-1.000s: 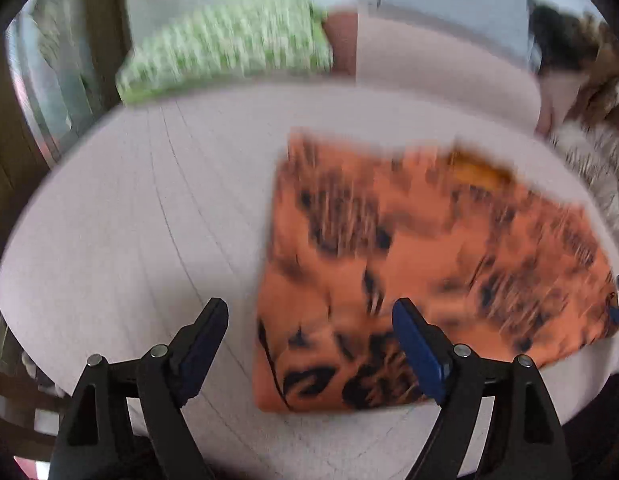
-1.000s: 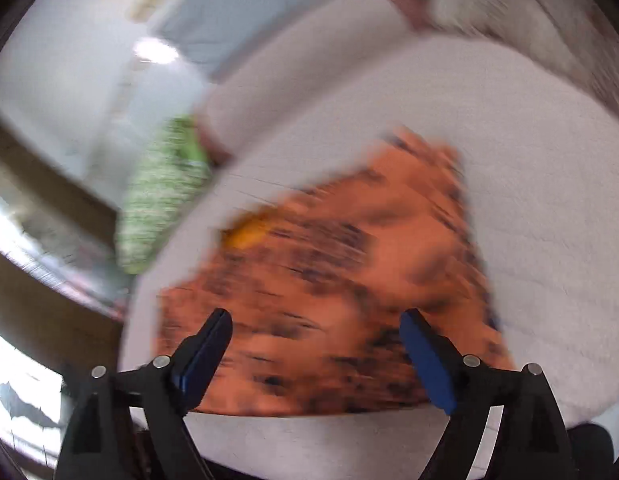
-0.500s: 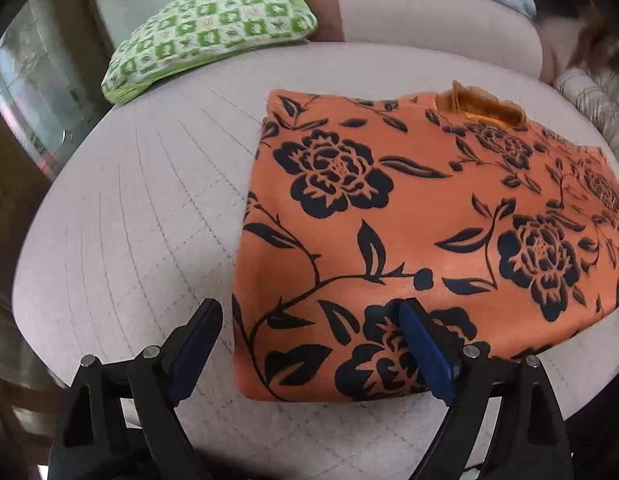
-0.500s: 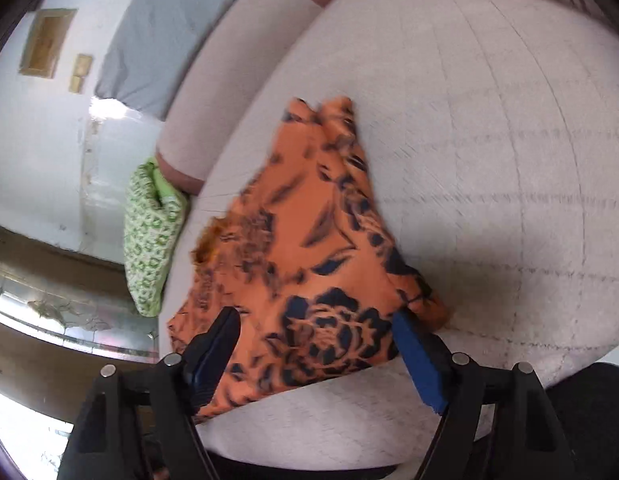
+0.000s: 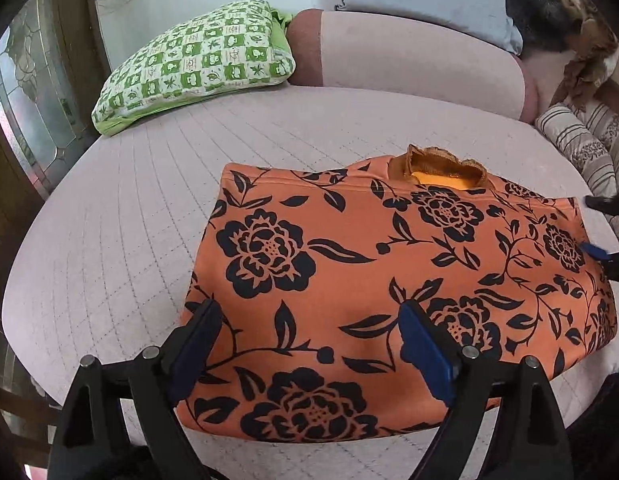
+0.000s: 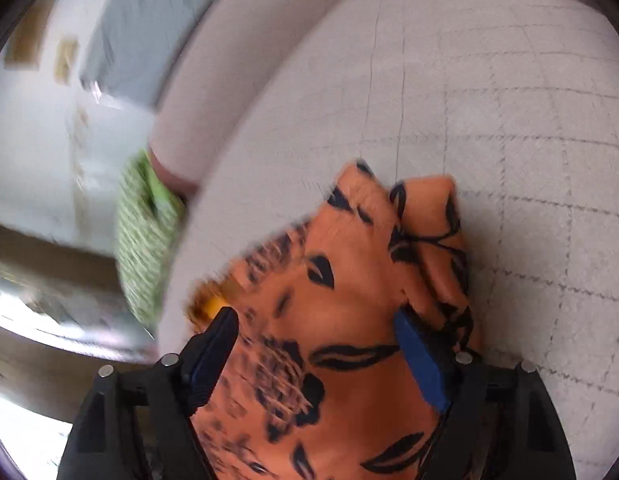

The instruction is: Fold small clothes

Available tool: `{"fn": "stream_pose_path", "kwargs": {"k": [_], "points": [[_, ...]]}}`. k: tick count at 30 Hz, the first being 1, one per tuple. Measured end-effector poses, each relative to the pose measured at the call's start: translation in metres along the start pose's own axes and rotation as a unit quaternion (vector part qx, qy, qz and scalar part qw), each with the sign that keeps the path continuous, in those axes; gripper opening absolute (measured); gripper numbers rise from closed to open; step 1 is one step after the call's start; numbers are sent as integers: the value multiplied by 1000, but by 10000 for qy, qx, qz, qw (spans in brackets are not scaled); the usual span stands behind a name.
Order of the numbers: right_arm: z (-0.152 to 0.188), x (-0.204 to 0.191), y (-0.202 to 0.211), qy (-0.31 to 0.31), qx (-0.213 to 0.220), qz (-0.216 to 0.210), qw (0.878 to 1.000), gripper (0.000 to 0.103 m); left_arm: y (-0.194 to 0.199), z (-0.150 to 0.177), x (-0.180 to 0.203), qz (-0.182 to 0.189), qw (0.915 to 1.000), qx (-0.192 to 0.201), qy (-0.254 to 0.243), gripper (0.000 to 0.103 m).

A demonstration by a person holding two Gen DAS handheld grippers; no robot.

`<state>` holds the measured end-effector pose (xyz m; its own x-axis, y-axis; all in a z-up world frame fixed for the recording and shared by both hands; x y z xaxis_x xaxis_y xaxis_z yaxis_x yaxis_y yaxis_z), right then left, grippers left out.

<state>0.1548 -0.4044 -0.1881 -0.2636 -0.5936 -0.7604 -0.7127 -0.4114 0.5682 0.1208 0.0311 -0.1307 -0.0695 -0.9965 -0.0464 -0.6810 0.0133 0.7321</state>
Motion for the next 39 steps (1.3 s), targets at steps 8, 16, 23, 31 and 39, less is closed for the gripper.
{"fn": "stream_pose_path", "kwargs": {"k": [8, 16, 23, 31, 39], "points": [[7, 17, 48, 688, 368, 690, 9946, 83, -4, 0, 14, 180, 9998, -37, 20, 90], [-18, 27, 29, 936, 198, 652, 9933, 83, -10, -2, 31, 297, 9995, -101, 6, 90], [-24, 31, 11, 867, 77, 780, 9931, 83, -11, -8, 54, 652, 9979, 51, 28, 90], [-35, 13, -31, 1172, -450, 935, 9877, 60, -37, 12, 94, 879, 9952, -184, -400, 90], [-34, -10, -31, 2002, -132, 1479, 9684, 13, -39, 14, 90, 890, 9954, -116, -345, 90]]}}
Point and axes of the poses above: each gripper's, at about its wrist camera, not at the fingertips, and y roughly against the way its jaws point, x to its right, z to its underside, the point moved 5 cm from there along -y, roughly the way its jaws point, and after that the axes turned 5 degrees about x, right-handed, at the moved point
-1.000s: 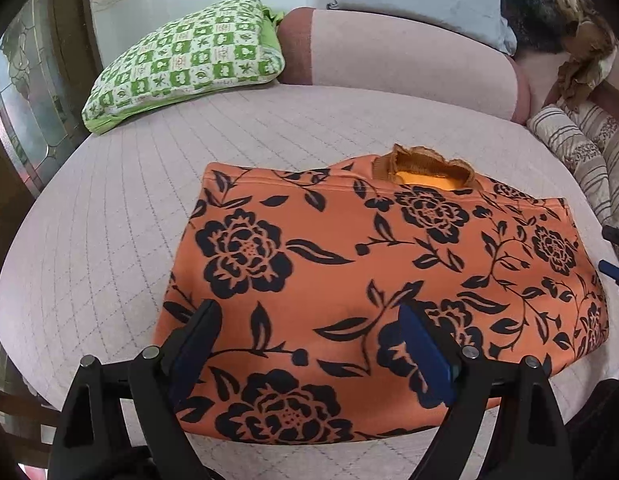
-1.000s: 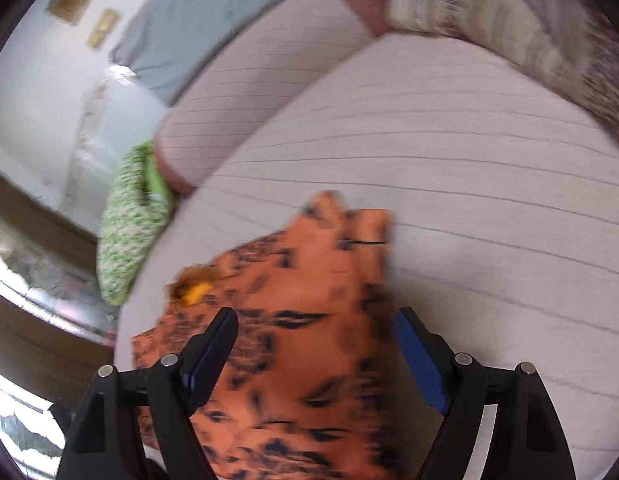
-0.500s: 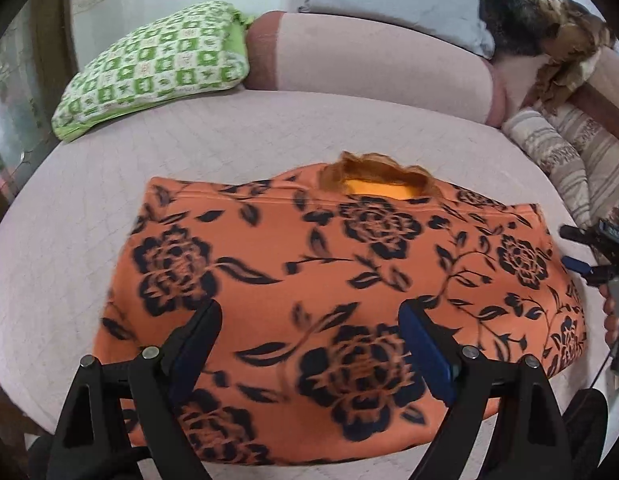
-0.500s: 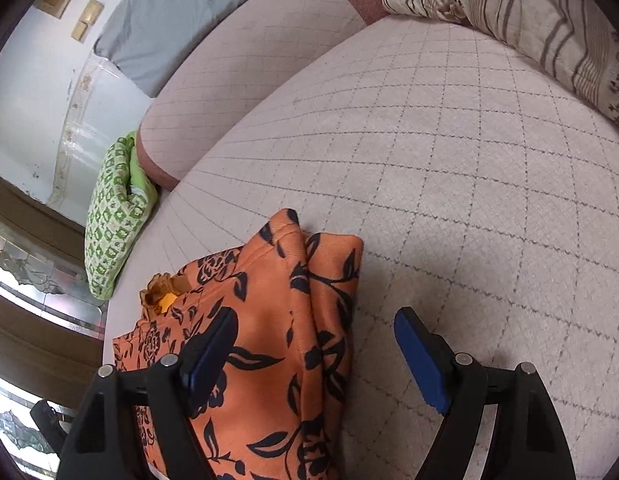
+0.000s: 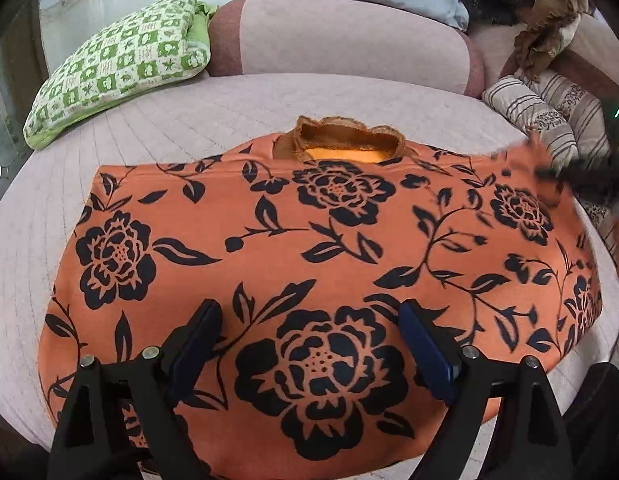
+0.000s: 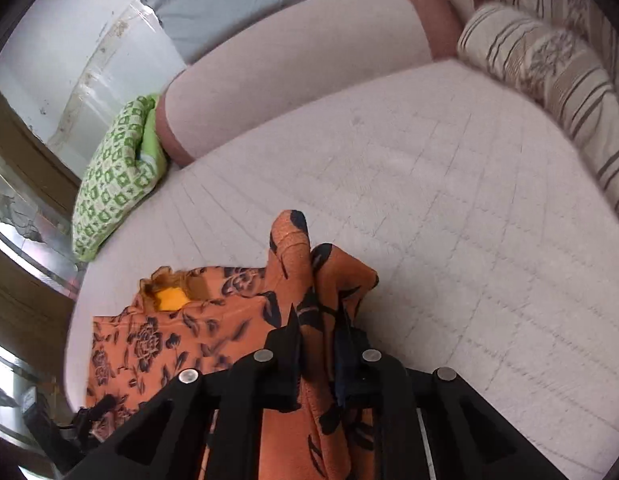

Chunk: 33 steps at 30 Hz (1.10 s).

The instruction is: Fold small clothes

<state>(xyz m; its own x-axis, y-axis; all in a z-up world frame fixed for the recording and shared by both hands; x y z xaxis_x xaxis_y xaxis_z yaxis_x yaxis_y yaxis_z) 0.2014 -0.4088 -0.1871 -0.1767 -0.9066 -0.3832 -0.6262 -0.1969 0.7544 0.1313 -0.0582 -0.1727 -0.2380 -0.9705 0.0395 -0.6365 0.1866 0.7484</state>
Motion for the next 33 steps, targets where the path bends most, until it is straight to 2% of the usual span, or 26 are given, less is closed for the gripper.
{"fn": "stream_pose_path", "kwargs": {"k": [1, 2, 3, 5, 6, 7, 11, 13, 15, 16, 17, 18, 19, 20, 21, 24, 26, 27, 29, 31, 33], "points": [[8, 7, -15, -117, -271, -20, 9996, 18, 0, 0, 0, -17, 10000, 2, -17, 90], [13, 17, -20, -400, -211, -269, 9986, 20, -1, 0, 1, -44, 10000, -9, -71, 90], [10, 23, -9, -704, -29, -483, 9963, 23, 0, 0, 2, -34, 9999, -32, -134, 90], [7, 28, 15, -1045, 160, -544, 9929, 53, 7, -2, 1, 6, 9999, 30, -127, 90], [6, 27, 28, -1017, 303, -485, 9932, 73, 9, -3, -1, -19, 10000, 44, -85, 90], [5, 22, 44, -905, 451, -447, 9939, 73, 11, -4, -2, 3, 10000, 59, -45, 90], [22, -16, 102, -583, 607, -1103, 9903, 73, 19, -4, -4, 14, 9999, 123, 11, 90], [44, -36, 115, -654, 335, -1757, 9817, 73, 24, -2, -6, 8, 9999, 143, 61, 90], [70, -39, 109, -1014, 90, -2153, 9712, 75, 27, 0, -8, 31, 9998, 151, 124, 90], [86, -34, 97, -1208, -118, -2183, 9683, 79, 29, 1, -8, 40, 9998, 151, 140, 90], [101, -27, 79, -1348, -392, -2044, 9688, 80, 30, 2, -9, 38, 9998, 146, 144, 90], [118, -17, 61, -1535, -690, -1735, 9704, 77, 30, 3, -8, 30, 9998, 122, 125, 90], [127, -4, 56, -1908, -594, -1693, 9651, 62, 29, 4, -7, 26, 9999, 88, 73, 90], [125, -1, 64, -2042, -479, -1823, 9606, 62, 30, 5, -7, 1, 10000, 51, -15, 90], [122, -3, 71, -2070, -477, -1844, 9596, 63, 32, 5, -6, -47, 9999, 67, -81, 90], [100, -11, 114, -1495, 85, -1710, 9738, 66, 40, -1, -3, 25, 9997, 240, -59, 90], [87, -5, 126, -1254, 326, -1399, 9817, 75, 43, -5, 4, 108, 9993, 334, -123, 90], [82, 1, 126, -1168, 405, -1139, 9858, 84, 41, -6, 10, 151, 9992, 334, -186, 90], [83, 14, 111, -1100, 194, -704, 9913, 87, 35, -5, 19, 202, 9991, 273, -270, 90], [95, 22, 91, -1243, -261, -840, 9883, 87, 24, -2, 29, 282, 9985, 194, -427, 90], [107, 20, 82, -1277, -417, -1036, 9855, 85, 11, 2, 36, 198, 9980, 81, -587, 90]]}}
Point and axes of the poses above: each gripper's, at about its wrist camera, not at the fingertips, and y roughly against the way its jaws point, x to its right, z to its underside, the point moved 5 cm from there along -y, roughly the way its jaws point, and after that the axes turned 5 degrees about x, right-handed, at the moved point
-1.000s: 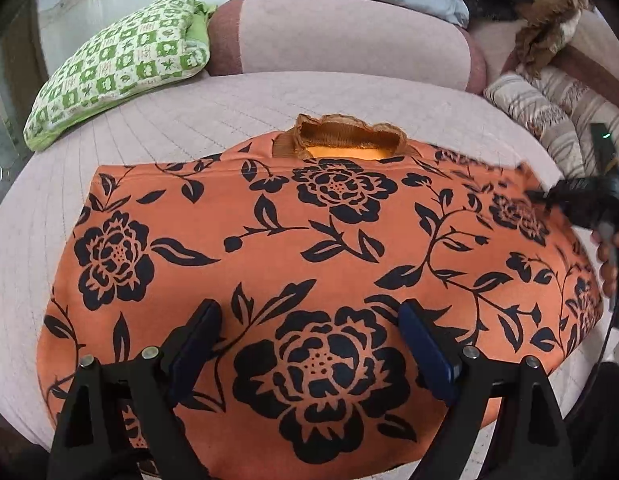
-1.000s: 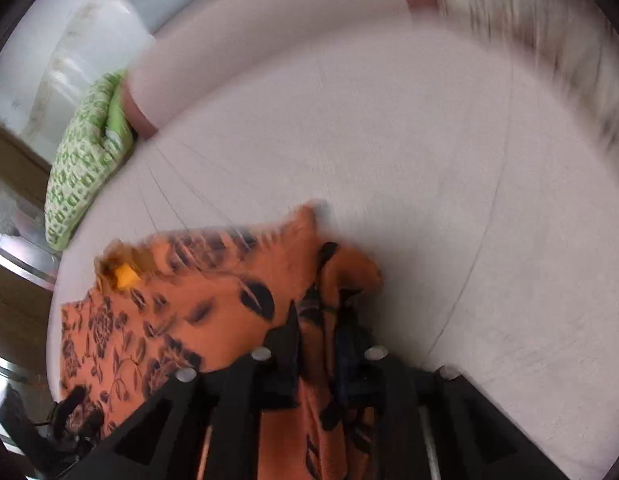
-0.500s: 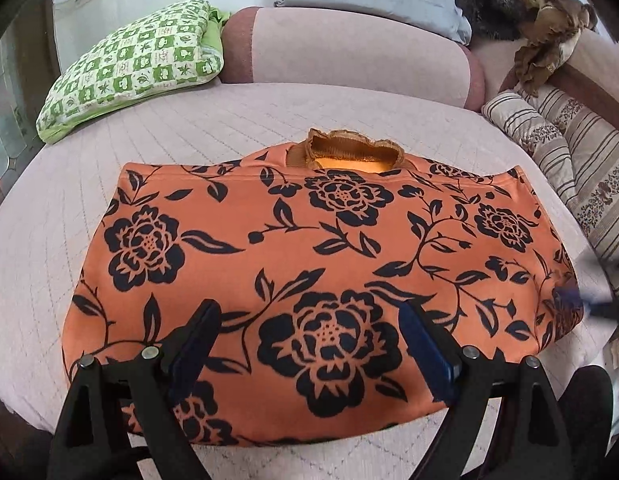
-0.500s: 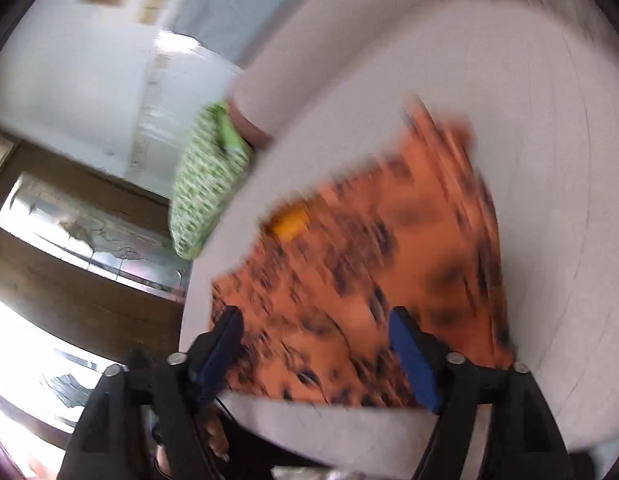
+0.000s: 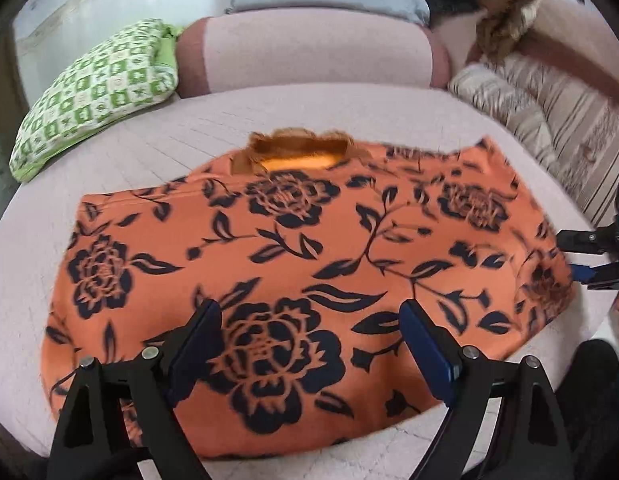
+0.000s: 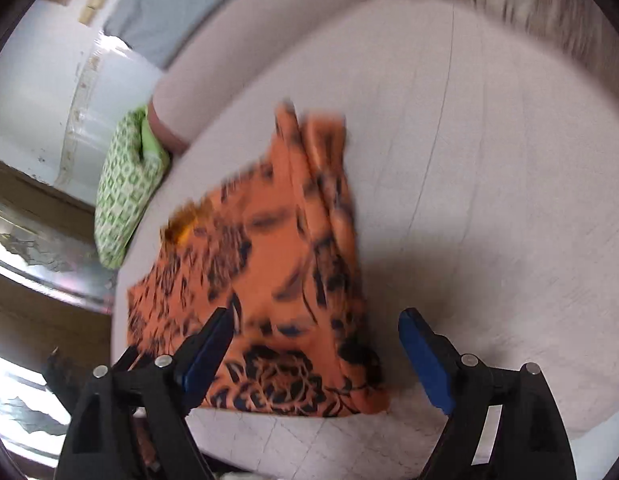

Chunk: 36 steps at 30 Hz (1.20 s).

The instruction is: Fold small clothes

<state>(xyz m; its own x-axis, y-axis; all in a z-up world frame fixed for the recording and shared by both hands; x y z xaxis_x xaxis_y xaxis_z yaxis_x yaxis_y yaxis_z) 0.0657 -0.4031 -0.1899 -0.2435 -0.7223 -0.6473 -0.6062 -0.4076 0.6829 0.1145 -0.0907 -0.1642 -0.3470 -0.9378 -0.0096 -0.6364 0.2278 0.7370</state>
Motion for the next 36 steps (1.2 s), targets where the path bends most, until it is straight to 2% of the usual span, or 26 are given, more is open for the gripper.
{"fn": "stream_pose_path", "kwargs": {"k": [1, 2, 3, 4, 6, 8, 9, 10, 11, 14, 15, 16, 17, 18, 20, 23, 26, 27, 28, 31, 33, 34, 35, 36], "points": [[4, -5, -1, 176, 32, -38, 9998, 69, -10, 4, 2, -72, 9998, -143, -102, 90], [8, -8, -6, 265, -143, 42, 9995, 52, -16, 6, 4, -142, 9995, -227, -170, 93], [11, -9, -10, 260, -227, 104, 9993, 27, -18, 6, 6, -199, 9994, -162, -224, 93], [13, -14, -10, 357, -218, 168, 9990, 16, -18, 5, 6, -211, 9994, -139, -248, 94], [14, -31, 7, 691, 20, 379, 9969, 10, -17, 5, 5, -172, 9995, -164, -217, 94], [12, -39, 22, 705, 354, 554, 9953, 9, -16, 5, 3, -132, 9996, -161, -188, 94], [14, -36, 20, 775, 369, 753, 9935, 9, -14, 4, 2, -129, 9997, -146, -171, 94], [18, -25, 1, 884, 99, 1103, 9899, 9, -10, 2, 1, -125, 9998, -104, -116, 94], [25, -12, -16, 792, -255, 1152, 9899, 13, -6, 0, 0, -95, 9999, -30, -44, 94], [16, -12, 1, 576, 22, 762, 9954, 21, 15, -14, 1, 57, 9990, 443, 19, 94], [7, -17, 12, 573, 250, 668, 9958, 38, 19, -18, 2, 53, 9983, 578, -7, 94], [-1, -20, 19, 591, 423, 659, 9952, 69, 16, -20, 4, 68, 9983, 573, -48, 94], [-11, -25, 25, 635, 617, 637, 9940, 81, 9, -19, 6, 88, 9989, 451, -116, 94], [-20, -29, 27, 687, 725, 588, 9933, 90, -3, -15, 7, 44, 9995, 265, -176, 94], [-46, -34, 15, 715, 763, 444, 9935, 90, -25, -3, 8, 28, 9997, -150, -199, 94], [-91, -23, -25, 361, 614, 421, 9966, 89, -25, -2, 7, 34, 9998, 22, -183, 95], [-124, 3, -77, -468, 25, 233, 9986, 86, -26, -1, 6, 93, 9998, 14, -167, 95], [-128, 5, -88, -600, -97, 104, 9981, 63, -24, 0, 8, 88, 9998, 37, -195, 95], [-132, -3, -97, -299, -226, 181, 9991, 18, -24, 0, 8, 93, 9997, 56, -204, 95], [-132, -49, -75, 739, 415, 364, 9957, 15, -24, 3, 5, 134, 9996, 128, -212, 96], [-128, -58, -65, 1103, 829, 516, 9891, 15, -24, 4, 7, 134, 9995, 196, -215, 98], [-123, -38, -84, 964, 604, 781, 9904, 15, -25, 4, 8, 125, 9994, 231, -213, 99], [-118, -17, -102, 700, 203, 916, 9931, 19, -25, 4, 8, 119, 9994, 233, -216, 99], [-116, 0, -107, 326, 216, 647, 9971, 23, -24, 3, 8, 137, 9995, 191, -212, 99]]}}
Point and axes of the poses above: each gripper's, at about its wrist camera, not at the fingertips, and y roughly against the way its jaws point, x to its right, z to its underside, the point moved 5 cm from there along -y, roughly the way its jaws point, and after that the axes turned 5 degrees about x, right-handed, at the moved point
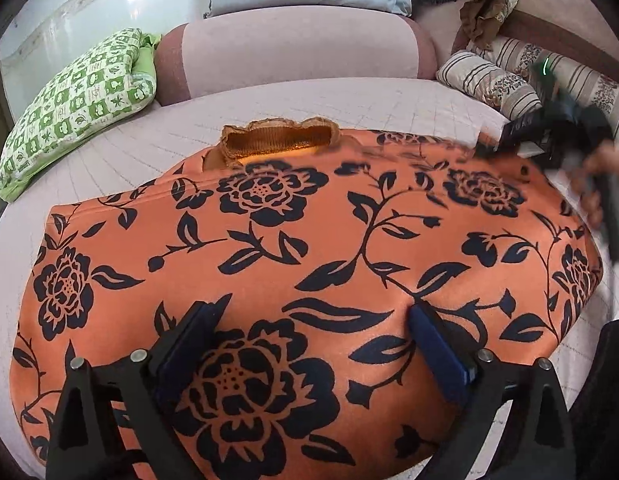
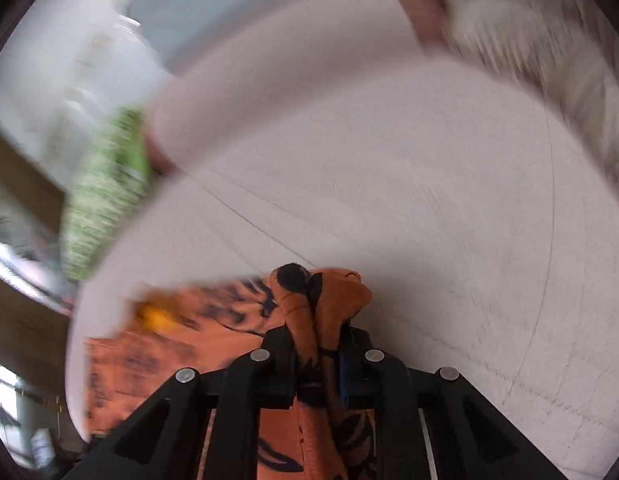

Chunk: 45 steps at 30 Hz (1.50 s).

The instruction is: Fold small clothes

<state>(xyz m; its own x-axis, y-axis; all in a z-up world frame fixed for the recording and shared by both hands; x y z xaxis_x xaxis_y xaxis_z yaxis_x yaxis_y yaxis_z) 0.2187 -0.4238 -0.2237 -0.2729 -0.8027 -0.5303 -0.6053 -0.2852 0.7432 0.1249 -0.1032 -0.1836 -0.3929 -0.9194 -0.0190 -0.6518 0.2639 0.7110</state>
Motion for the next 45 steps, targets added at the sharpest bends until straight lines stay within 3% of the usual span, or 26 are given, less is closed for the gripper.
{"fn": "stream_pose_path", "kwargs": {"k": [1, 2, 4, 6, 8, 11, 13, 15, 16, 18, 19, 22, 24, 25, 26, 27, 30, 32, 34, 36, 37, 38, 41, 42, 43, 45], "points": [[0, 0, 13, -170, 200, -182, 9995, 25, 2, -2, -2, 68, 10000, -52, 27, 99], [-1, -4, 24, -176, 355, -70, 9992, 31, 8, -4, -6, 160, 9998, -57, 106, 99], [-2, -23, 58, 296, 841, 376, 9953, 67, 28, -12, -25, 123, 9988, 147, 458, 99], [3, -43, 86, 571, 1114, 350, 9915, 67, 55, -16, -49, 138, 9958, 426, 804, 99], [22, -73, 116, 840, 1187, -101, 9893, 67, 81, -11, -80, -37, 9919, 634, 1103, 99], [65, -107, 122, 1059, 626, -962, 9877, 70, 115, 13, -142, -534, 9790, 785, 1807, 99], [95, -101, 100, 1011, 206, -928, 9903, 71, 115, 39, -177, -626, 9684, 476, 2366, 97], [111, -76, 67, 730, -254, -386, 9963, 71, 93, 70, -195, -504, 9604, -236, 2731, 76], [119, -70, 60, 670, -159, -492, 9964, 70, 74, 88, -197, -290, 9564, -733, 2812, 33], [118, -78, 66, 671, 17, -520, 9964, 71, 75, 94, -201, -153, 9538, -609, 2939, 29], [116, -79, 67, 599, -20, -475, 9971, 71, 79, 90, -200, -116, 9538, -608, 2938, 17], [111, -76, 66, 417, -114, -601, 9973, 71, 90, 77, -189, -304, 9650, -547, 2547, 18], [111, -63, 64, 240, -102, -776, 9966, 71, 99, 70, -191, -390, 9648, -423, 2567, 38], [112, -58, 64, 156, -85, -866, 9961, 71, 104, 62, -194, -328, 9643, -234, 2618, 59], [112, -56, 65, 125, -65, -932, 9955, 71, 108, 54, -199, -308, 9649, -54, 2607, 68], [115, -57, 64, 145, -50, -955, 9953, 71, 108, 38, -206, -359, 9669, 144, 2523, 68], [115, -53, 68, 226, 15, -945, 9953, 71, 80, 4, -228, -226, 9691, 255, 2442, 68], [116, -53, 70, 258, 79, -985, 9948, 72, 46, -11, -243, -173, 9678, 18, 2513, 68], [117, -50, 72, 275, 153, -1100, 9934, 72, 5, -15, -257, 50, 9599, -452, 2766, 68], [118, -47, 73, 234, 241, -1268, 9914, 72, -29, -13, -267, 297, 9446, -958, 3126, 42], [119, -46, 74, 205, 276, -1351, 9902, 72, -35, -14, -272, 237, 9409, -1007, 3224, 18], [119, -44, 75, 180, 311, -1428, 9891, 72, -33, -17, -274, 234, 9404, -946, 3259, 12], [120, -43, 76, 205, 307, -1496, 9881, 72, -6, -33, -255, -113, 9693, -164, 2450, 12], [119, -43, 75, 204, 311, -1506, 9879, 72, -21, -20, -252, -307, 9704, -449, 2352, 13], [119, -43, 74, 188, 320, -1514, 9878, 72, -35, -7, -253, -320, 9660, -755, 2451, 17], [118, -42, 74, 111, 323, -1539, 9875, 72, -27, -12, -253, -391, 9665, -564, 2473, 21]]}}
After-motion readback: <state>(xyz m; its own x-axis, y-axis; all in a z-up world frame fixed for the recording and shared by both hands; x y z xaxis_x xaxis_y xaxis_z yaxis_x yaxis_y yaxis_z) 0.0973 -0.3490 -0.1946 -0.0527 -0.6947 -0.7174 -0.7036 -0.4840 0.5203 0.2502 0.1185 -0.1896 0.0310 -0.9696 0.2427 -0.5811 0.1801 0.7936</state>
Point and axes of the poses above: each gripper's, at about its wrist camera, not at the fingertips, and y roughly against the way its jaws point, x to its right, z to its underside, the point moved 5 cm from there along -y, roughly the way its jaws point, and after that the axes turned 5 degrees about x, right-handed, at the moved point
